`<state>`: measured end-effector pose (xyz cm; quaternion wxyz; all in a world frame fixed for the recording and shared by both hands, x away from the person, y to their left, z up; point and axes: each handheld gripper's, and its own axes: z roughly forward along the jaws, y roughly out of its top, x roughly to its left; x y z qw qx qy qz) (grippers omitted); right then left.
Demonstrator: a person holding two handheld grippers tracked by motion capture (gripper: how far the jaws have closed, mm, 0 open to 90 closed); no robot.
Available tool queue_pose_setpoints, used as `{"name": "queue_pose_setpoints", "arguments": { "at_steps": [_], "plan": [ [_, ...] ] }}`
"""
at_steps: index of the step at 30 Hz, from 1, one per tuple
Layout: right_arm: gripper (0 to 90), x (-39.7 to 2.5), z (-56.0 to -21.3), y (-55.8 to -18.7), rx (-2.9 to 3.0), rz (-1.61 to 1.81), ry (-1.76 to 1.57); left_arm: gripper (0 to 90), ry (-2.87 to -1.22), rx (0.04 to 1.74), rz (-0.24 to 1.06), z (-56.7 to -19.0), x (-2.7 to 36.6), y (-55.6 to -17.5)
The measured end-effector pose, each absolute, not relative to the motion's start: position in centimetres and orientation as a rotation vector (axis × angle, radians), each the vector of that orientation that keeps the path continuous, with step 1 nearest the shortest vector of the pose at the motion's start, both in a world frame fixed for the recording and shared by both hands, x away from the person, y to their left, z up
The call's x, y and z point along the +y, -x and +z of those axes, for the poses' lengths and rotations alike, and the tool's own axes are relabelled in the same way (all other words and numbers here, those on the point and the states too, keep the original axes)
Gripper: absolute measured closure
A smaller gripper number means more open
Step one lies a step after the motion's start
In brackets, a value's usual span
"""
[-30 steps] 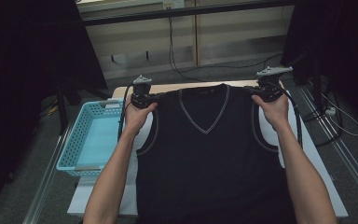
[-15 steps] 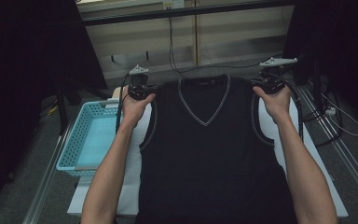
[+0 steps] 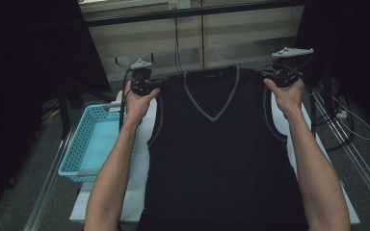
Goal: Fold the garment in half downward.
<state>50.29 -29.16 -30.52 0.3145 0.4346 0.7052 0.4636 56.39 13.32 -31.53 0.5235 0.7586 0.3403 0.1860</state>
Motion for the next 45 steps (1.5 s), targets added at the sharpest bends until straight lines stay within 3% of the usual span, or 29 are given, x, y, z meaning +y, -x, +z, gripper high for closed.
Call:
{"name": "queue_pose_setpoints", "arguments": {
  "at_steps": [14, 23, 45],
  "plan": [
    [87.6, -28.9, -27.7, -50.8, 1.823, 1.226, -1.122, 87.6, -1.777, 0.817, 0.456, -29.6, 13.3, -57.1],
    [87.7, -28.8, -27.6, -51.0, 1.810, 1.242, -1.122, 87.6, -1.777, 0.809, 0.475, -28.8, 13.4, -57.2],
    [87.8, -28.6, -21.8, -50.8, 1.709, 1.266, -1.061, 87.7, -1.673, 0.770, 0.539, -22.6, 13.5, -57.1]
  ]
}}
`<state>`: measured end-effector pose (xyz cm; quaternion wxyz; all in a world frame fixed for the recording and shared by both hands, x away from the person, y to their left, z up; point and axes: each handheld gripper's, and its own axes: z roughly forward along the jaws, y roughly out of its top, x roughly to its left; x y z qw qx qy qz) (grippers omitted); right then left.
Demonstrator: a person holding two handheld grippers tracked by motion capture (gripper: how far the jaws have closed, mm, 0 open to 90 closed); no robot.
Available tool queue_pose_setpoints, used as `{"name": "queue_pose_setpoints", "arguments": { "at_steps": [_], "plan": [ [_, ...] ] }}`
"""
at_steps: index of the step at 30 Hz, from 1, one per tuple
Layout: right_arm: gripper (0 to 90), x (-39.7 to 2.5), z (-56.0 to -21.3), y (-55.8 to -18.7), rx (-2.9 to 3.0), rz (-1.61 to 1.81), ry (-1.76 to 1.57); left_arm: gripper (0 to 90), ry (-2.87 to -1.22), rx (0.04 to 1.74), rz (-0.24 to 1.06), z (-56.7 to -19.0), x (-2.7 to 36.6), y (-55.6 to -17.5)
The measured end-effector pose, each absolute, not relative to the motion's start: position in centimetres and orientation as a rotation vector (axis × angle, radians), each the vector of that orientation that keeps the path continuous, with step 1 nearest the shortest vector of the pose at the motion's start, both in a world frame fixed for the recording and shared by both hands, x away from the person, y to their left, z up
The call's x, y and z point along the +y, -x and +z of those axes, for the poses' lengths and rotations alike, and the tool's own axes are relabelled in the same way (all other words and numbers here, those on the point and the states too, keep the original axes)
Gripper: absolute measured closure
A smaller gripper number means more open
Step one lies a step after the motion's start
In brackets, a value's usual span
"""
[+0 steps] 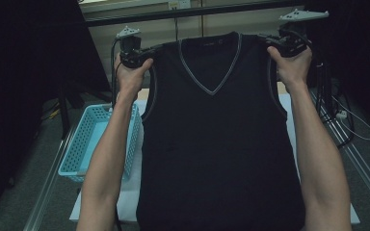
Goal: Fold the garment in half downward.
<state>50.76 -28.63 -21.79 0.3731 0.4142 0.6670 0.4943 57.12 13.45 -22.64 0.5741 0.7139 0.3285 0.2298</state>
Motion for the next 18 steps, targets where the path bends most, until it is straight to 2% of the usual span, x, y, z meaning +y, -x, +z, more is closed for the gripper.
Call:
{"name": "queue_pose_setpoints", "arguments": {
  "at_steps": [5, 18],
  "plan": [
    [87.8, -28.9, -21.5, -50.6, 1.702, 1.262, -1.068, 87.6, -1.696, 0.762, 0.527, -23.3, 13.2, -57.1],
    [87.8, -29.1, -26.6, -50.3, 1.770, 1.237, -1.117, 87.6, -1.766, 0.769, 0.485, -27.5, 13.4, -55.9]
  ]
}}
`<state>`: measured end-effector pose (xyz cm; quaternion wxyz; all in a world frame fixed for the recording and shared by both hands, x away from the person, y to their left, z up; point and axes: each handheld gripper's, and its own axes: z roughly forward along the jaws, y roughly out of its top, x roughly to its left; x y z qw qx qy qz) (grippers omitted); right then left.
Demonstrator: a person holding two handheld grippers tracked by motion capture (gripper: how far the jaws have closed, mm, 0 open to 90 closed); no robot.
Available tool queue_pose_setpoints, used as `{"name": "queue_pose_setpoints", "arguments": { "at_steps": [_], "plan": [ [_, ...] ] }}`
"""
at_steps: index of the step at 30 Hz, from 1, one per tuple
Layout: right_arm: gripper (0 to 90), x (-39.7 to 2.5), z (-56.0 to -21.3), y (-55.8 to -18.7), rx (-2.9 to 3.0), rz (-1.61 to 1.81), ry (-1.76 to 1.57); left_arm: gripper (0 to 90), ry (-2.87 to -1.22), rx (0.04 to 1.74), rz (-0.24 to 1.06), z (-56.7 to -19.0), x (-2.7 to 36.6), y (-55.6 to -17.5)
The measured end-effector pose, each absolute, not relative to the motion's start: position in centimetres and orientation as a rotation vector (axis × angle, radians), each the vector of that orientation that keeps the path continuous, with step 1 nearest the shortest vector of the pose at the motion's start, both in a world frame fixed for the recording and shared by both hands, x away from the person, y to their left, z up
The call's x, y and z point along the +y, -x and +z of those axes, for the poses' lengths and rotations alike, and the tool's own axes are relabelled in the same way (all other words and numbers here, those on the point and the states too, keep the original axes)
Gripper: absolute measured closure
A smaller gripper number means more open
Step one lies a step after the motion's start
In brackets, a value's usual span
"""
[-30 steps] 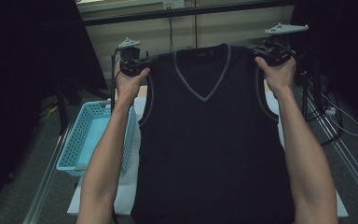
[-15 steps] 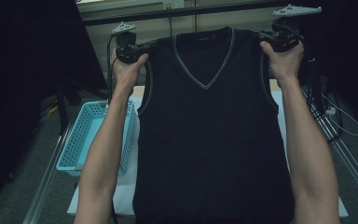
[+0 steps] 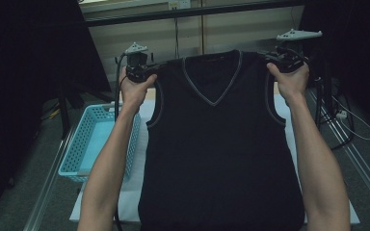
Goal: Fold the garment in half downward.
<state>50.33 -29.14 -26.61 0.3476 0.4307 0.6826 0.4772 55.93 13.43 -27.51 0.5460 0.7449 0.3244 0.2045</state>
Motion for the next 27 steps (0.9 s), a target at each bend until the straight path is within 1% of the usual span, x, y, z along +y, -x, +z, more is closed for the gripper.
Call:
{"name": "queue_pose_setpoints", "arguments": {
  "at_steps": [3, 8, 11, 21, 27],
  "plan": [
    [87.8, -29.2, -27.1, -49.9, 1.772, 1.259, -1.122, 87.6, -1.770, 0.770, 0.486, -28.0, 13.3, -55.4],
    [87.8, -29.5, -27.8, -48.7, 1.775, 1.279, -1.128, 87.5, -1.737, 0.783, 0.434, -28.7, 13.6, -54.5],
    [87.7, -29.6, -28.2, -48.0, 1.789, 1.308, -1.124, 87.6, -1.779, 0.772, 0.469, -28.8, 13.6, -53.8],
    [87.8, -29.8, -27.9, -45.1, 1.804, 1.317, -1.088, 87.5, -1.771, 0.721, 0.463, -28.6, 14.0, -50.3],
    [87.8, -29.6, -28.3, -42.9, 1.825, 1.318, -1.057, 87.5, -1.797, 0.683, 0.462, -29.0, 14.5, -48.4]
  ]
}}
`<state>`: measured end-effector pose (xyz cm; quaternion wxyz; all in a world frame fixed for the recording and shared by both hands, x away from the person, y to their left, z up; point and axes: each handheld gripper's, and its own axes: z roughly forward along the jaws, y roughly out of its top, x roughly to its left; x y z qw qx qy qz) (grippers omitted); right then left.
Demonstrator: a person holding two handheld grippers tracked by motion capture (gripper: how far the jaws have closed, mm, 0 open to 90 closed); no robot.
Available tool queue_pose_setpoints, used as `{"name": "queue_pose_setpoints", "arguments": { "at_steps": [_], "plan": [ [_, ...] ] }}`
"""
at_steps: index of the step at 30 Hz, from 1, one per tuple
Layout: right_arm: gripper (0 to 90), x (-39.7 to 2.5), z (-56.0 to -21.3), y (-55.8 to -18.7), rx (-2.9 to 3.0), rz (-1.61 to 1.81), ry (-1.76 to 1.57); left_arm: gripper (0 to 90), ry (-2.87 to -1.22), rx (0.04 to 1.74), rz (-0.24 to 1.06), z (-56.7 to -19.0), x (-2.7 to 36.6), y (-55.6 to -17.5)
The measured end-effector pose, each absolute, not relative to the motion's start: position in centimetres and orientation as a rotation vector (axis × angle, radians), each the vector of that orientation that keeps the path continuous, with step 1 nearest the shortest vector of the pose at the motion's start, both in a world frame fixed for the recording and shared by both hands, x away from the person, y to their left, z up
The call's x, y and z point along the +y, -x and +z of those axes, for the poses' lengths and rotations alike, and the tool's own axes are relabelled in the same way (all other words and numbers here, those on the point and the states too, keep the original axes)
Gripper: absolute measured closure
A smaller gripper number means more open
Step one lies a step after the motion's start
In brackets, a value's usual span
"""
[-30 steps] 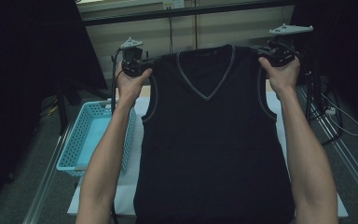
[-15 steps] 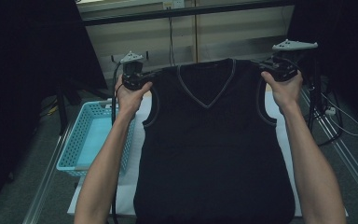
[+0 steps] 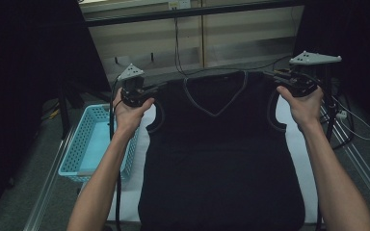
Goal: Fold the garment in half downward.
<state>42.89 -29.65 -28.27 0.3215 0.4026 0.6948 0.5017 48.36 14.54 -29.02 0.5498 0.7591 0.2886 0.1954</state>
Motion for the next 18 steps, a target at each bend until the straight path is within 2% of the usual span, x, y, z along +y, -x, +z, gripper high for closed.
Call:
{"name": "queue_pose_setpoints", "arguments": {
  "at_steps": [18],
  "plan": [
    [87.8, -29.3, -29.2, -36.8, 1.890, 1.328, -1.003, 87.5, -1.832, 0.609, 0.458, -30.1, 16.0, -43.2]
  ]
}}
